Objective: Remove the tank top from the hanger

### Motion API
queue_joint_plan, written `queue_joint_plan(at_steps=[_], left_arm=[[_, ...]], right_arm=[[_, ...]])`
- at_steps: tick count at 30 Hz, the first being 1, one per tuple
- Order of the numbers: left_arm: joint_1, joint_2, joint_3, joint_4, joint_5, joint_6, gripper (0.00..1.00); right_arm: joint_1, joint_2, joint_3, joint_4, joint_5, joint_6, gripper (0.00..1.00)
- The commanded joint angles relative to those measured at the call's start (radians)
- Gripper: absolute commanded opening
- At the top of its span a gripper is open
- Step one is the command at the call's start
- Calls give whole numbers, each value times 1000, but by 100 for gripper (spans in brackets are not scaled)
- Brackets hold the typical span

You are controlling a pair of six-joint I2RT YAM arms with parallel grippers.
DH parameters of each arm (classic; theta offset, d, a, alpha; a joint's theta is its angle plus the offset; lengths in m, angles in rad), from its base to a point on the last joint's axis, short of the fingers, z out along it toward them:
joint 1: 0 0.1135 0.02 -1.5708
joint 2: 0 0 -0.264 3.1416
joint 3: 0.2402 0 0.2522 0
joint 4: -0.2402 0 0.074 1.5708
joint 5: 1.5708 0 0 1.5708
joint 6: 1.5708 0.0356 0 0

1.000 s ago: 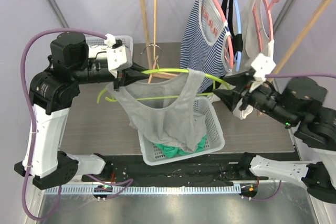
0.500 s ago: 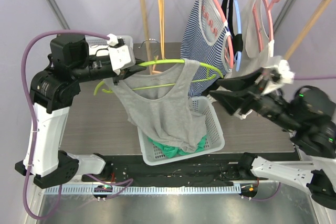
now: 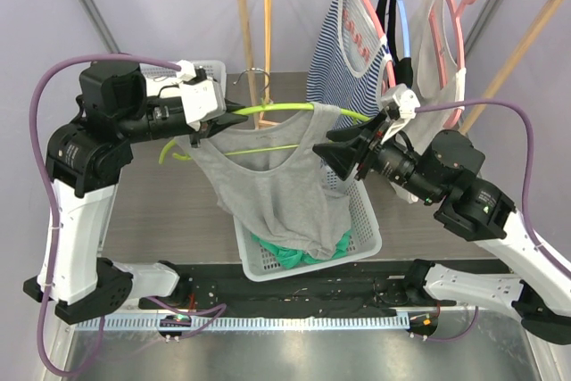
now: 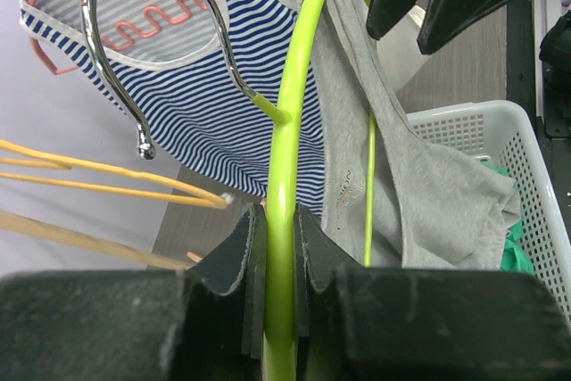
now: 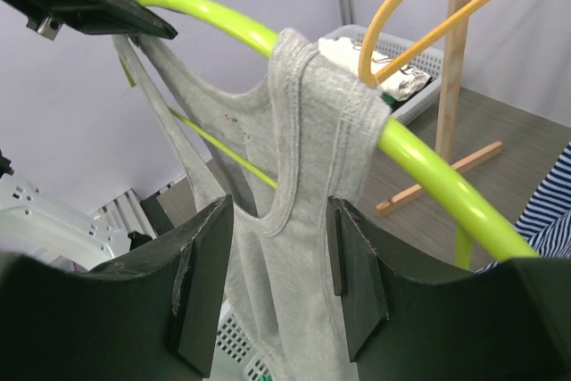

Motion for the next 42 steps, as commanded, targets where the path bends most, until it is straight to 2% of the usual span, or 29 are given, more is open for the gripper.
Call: queue_joint_plan(at_steps=[1, 5, 6, 8, 14, 17, 20, 21, 23, 24, 27, 36, 42], left_arm=[[-3, -28, 42, 69, 38, -18, 0], [-5, -33, 42, 63, 41, -19, 0], [-5, -31, 40, 61, 43, -18, 0], [-5, -33, 42, 60, 49, -19, 0], [-8, -33, 42, 58, 63, -26, 0], [-6, -33, 37, 57, 61, -26, 0], [-6, -31, 35, 55, 61, -26, 0], [-6, -31, 35, 54, 63, -27, 0], [-6, -33, 32, 54, 63, -26, 0], [-8, -34, 31, 51, 63, -24, 0], [-6, -36, 20, 43, 61, -10, 0], [-8, -34, -6, 20, 30, 40, 0], [-8, -39, -11, -3, 24, 59, 0]], right_arm=[[-3, -26, -10, 94, 64, 15, 53], [-3, -46, -41, 89, 88, 27, 56], [-1, -50, -59, 91, 107, 36, 62], [-4, -59, -70, 89, 107, 35, 64], [-3, -41, -71, 121, 104, 32, 64], [-3, -15, -50, 137, 72, 32, 56], [-3, 8, -32, 149, 46, 32, 43], [-3, 14, -27, 154, 39, 32, 35], [-3, 16, -24, 157, 33, 30, 26], [-3, 14, -22, 157, 32, 30, 14], [-3, 3, -10, 151, 35, 32, 1], [-3, -98, 36, 71, 61, 19, 1], [-3, -150, 30, 43, 148, 35, 1]])
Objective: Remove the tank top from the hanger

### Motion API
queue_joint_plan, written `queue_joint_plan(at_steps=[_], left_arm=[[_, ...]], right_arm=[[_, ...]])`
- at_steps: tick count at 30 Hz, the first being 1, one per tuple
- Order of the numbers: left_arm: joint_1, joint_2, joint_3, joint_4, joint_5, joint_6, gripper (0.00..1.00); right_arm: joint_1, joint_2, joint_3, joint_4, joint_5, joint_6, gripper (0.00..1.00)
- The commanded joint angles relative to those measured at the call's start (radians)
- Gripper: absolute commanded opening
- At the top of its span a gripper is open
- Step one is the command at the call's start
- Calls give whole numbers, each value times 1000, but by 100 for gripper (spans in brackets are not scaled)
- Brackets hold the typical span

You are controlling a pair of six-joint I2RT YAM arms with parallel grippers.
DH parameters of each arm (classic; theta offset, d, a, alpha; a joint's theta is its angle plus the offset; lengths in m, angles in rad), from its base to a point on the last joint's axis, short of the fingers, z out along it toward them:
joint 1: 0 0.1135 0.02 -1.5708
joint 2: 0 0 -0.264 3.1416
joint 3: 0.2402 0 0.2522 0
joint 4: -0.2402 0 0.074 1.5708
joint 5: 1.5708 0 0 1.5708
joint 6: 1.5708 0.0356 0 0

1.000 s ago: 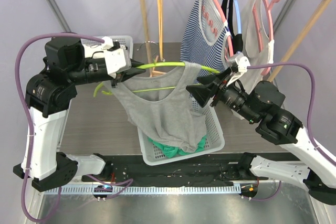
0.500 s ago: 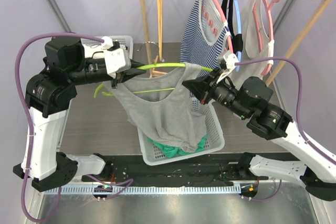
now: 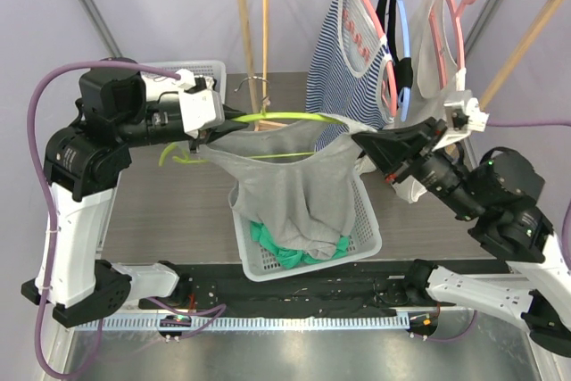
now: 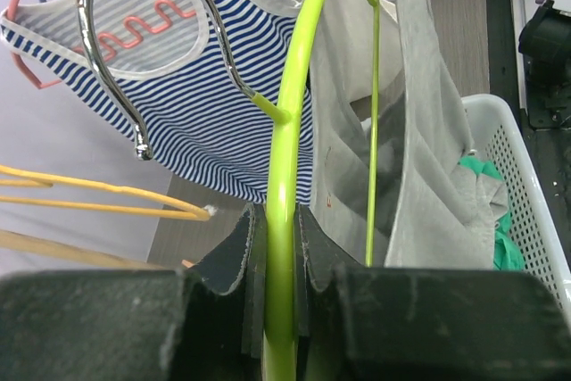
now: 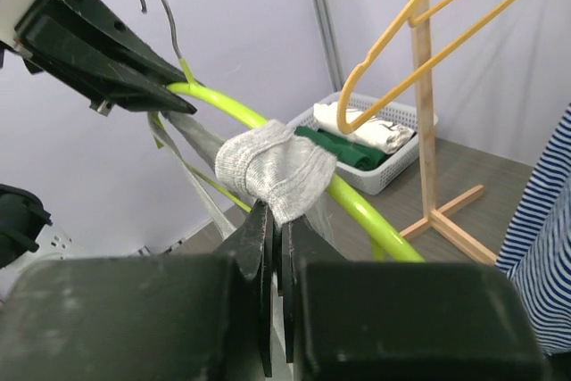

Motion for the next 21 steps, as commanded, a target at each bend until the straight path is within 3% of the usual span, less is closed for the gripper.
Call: queue_joint_plan(at_steps=[1, 8, 21], left_arm=[[-2, -25, 1, 8, -10, 32, 0], [-2, -41, -13, -7, -24, 48, 0], [-2, -35, 58, -10, 30, -14, 0]], right_arm=[[-3, -41, 23, 10, 90, 16, 1], [-3, -110, -59, -11, 345, 65, 1], [-3, -145, -72, -287, 708, 138, 1]])
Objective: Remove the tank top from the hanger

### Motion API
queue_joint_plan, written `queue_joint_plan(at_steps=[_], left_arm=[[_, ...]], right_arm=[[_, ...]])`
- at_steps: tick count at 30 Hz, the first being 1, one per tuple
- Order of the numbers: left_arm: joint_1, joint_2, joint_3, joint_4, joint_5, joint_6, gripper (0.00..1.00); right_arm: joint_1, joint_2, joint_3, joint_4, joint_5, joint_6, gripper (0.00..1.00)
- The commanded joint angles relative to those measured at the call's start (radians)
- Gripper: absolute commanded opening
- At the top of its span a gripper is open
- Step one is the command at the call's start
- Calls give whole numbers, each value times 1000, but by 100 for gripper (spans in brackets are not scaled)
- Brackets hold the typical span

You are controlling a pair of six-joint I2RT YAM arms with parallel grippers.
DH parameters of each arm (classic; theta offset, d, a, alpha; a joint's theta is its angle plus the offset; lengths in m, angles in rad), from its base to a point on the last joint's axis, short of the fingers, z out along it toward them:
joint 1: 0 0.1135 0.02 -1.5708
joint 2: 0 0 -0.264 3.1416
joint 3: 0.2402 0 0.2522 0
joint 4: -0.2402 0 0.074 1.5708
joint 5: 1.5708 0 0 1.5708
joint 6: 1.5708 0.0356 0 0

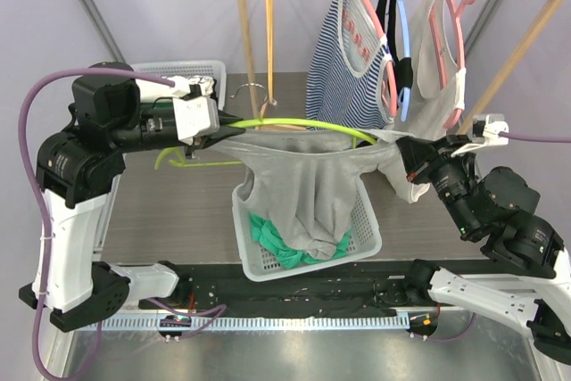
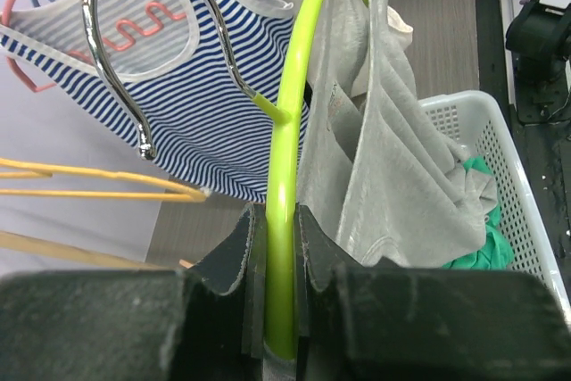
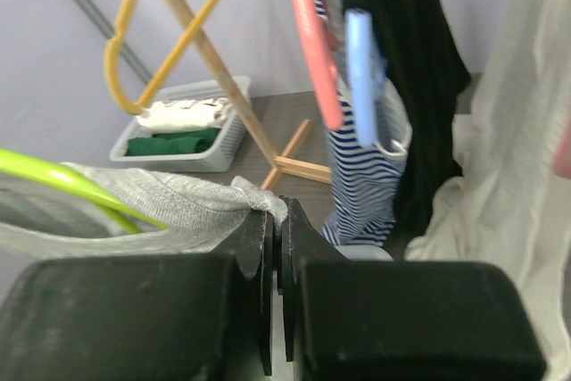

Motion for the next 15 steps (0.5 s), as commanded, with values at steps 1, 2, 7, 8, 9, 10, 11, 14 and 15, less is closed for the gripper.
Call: queue_joint_plan(at_steps=[1, 2, 7, 8, 9, 10, 11, 14, 15], left_arm=[[2, -19, 55, 51, 15, -34, 0], [2, -18, 63, 54, 11, -37, 0], [2, 2, 125, 80, 28, -86, 0], [2, 7, 132, 89, 30, -100, 0], [2, 10, 139, 103, 37, -124, 0], [2, 16, 145, 106, 45, -130, 0], [4, 18, 144, 112, 51, -133, 0], [4, 22, 133, 115, 59, -143, 0], [4, 21, 127, 117, 53, -135, 0]], right_arm=[[-3, -4, 21, -99, 169, 46, 1], [-3, -3, 15, -111, 164, 59, 1], [-2, -6, -42, -156, 106, 100, 1], [-3, -3, -53, -159, 92, 106, 1], [-3, 2, -62, -162, 77, 112, 1], [-2, 4, -77, -162, 37, 120, 1], [-3, 5, -83, -160, 13, 125, 1], [-3, 4, -90, -128, -102, 106, 1], [-3, -1, -87, -110, -145, 76, 5]])
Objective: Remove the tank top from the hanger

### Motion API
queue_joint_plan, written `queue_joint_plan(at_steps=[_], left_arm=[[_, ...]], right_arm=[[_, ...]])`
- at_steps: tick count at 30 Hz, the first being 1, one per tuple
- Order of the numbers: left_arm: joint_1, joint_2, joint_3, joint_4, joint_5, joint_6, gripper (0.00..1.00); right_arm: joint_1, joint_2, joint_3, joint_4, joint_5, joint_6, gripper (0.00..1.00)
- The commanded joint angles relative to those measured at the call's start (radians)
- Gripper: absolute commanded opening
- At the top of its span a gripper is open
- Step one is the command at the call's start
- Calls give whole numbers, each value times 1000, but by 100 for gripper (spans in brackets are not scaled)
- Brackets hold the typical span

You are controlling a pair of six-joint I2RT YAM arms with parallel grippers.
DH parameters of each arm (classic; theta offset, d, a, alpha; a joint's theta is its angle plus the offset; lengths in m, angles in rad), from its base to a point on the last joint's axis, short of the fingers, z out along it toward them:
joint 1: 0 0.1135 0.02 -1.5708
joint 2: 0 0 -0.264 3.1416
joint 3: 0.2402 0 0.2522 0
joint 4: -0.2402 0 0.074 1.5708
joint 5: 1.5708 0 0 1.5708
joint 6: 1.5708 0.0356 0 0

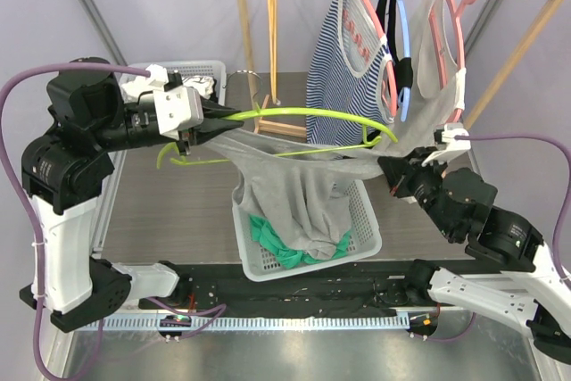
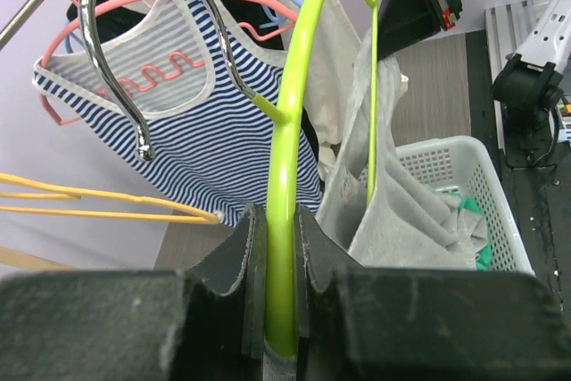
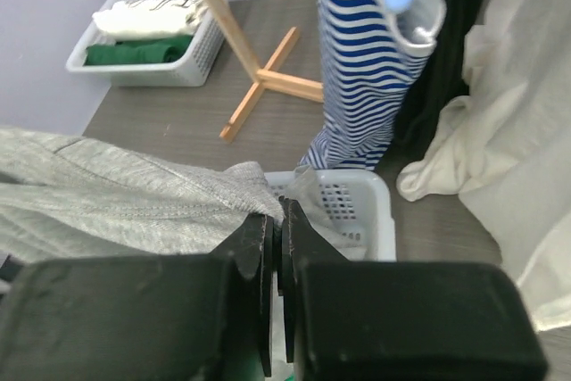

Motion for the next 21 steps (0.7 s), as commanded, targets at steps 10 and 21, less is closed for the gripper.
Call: queue_joint_plan(at_steps=[10, 21], left_arm=[[-1, 44, -74, 95, 4, 13, 0], [-76, 127, 0, 11, 5, 88, 0]], right_arm=[[-3, 39, 297, -118, -418, -212, 61], [-1, 123, 533, -186, -560, -372, 64]])
